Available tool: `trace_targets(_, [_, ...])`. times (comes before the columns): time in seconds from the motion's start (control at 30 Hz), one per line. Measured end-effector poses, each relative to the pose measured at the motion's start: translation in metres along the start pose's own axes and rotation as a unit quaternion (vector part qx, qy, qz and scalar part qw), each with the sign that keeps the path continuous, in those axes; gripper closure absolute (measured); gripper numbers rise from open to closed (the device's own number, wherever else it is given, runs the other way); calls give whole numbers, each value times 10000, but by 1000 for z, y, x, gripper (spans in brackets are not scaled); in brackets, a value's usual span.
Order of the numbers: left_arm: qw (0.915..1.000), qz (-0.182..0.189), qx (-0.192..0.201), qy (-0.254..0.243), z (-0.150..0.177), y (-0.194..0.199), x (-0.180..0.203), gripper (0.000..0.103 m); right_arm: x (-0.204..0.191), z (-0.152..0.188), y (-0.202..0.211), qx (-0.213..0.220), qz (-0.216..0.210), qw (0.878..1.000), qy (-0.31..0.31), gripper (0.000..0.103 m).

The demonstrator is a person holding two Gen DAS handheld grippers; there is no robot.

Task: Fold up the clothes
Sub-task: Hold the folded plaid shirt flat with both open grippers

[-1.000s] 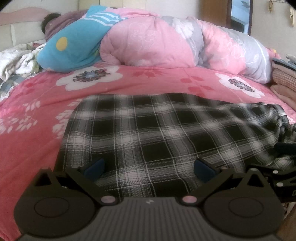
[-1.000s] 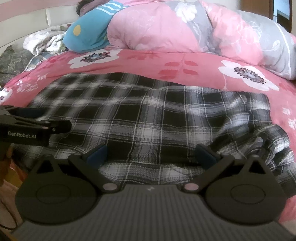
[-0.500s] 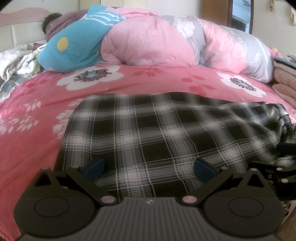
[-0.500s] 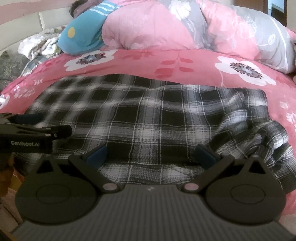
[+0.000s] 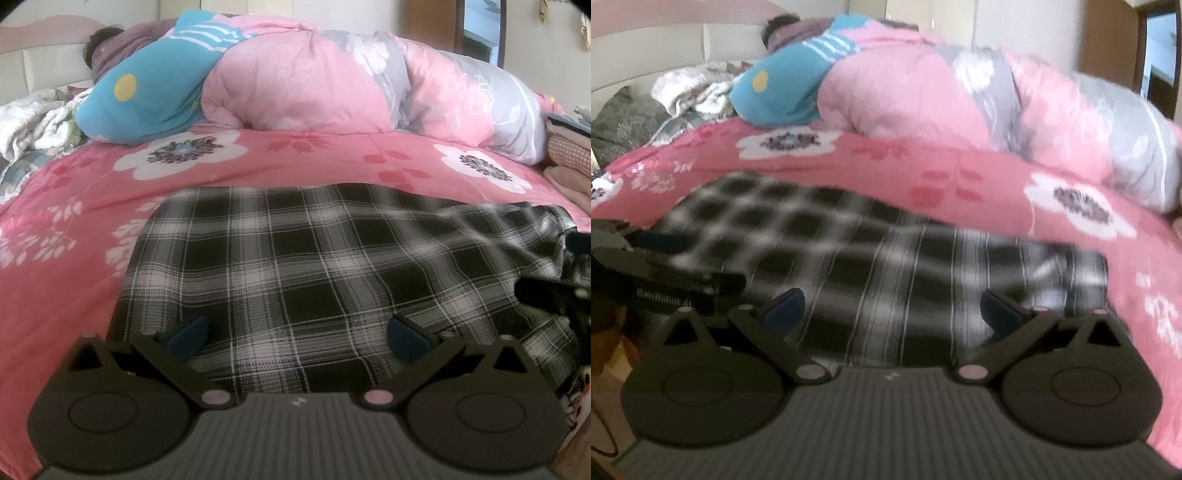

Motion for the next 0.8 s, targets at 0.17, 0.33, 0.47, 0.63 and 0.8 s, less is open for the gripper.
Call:
trace_targets(0.17, [10000,3,34,-18,0,-1,-1,0,4,-8,-11,121,4,9999,59,3])
trace_targets(0.33, [9997,135,213,-56,3,1,-5,0,4,-5,-25,25,-228,9997,35,34])
trace_targets(0.47, [9977,260,625,51,9,15,-14,0,1,4,-36,-47,-463,9989,39,56])
trace_targets(0.63, [9902,-71,1316,472,34,61,-38,0,15,6,-21,223,-656,9971,-308,80])
trace_targets(0.8, [9844,-658,1497,654,73,97,-39,1,42,12,-5,550,-1154,9875,-921,84])
Point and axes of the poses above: each gripper's, at about its wrist camera, not at the fingertips, and y roughly against the way its jaws point, x to its right, z to its underside, the point moved 2 cm from there along -y, roughly the way its jaws point, and after that the axes turned 10 degrees about -x, right-handed, at the moved point
